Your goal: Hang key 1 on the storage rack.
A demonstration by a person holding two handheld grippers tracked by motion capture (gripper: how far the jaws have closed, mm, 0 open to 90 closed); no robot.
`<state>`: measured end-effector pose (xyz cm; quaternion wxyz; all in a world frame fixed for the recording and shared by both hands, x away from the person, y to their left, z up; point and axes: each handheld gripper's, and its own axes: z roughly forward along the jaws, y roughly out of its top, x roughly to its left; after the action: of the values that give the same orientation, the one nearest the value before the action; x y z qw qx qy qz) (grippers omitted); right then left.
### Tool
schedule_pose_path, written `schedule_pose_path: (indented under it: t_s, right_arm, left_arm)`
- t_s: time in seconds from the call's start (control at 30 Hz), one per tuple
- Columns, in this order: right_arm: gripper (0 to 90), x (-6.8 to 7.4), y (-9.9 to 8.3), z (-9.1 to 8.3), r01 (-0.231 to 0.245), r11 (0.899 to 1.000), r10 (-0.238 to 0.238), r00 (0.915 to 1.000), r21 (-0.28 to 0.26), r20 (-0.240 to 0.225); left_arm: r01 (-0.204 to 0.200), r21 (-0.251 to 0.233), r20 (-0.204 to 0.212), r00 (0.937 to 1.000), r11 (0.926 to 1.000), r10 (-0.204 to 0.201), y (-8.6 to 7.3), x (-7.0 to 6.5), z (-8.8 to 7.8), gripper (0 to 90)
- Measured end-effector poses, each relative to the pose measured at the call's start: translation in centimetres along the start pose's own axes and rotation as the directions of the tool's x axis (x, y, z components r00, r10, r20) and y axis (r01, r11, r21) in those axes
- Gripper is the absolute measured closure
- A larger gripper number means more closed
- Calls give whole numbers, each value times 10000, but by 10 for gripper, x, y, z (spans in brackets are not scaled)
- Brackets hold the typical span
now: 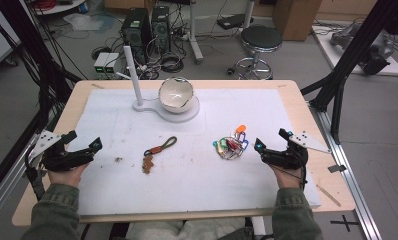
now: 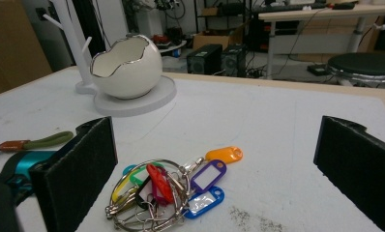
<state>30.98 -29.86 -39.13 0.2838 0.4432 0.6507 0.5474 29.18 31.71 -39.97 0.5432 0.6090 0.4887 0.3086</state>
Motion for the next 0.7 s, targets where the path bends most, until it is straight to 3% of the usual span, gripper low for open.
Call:
schedule_pose_path:
  t_s: [0.7]
  right_arm:
    - [7,-4,0,-1,-179,9997,179,9998,180,14]
  left_arm:
    - [19,215,150,9999,9998,-23,-1,1,1,25]
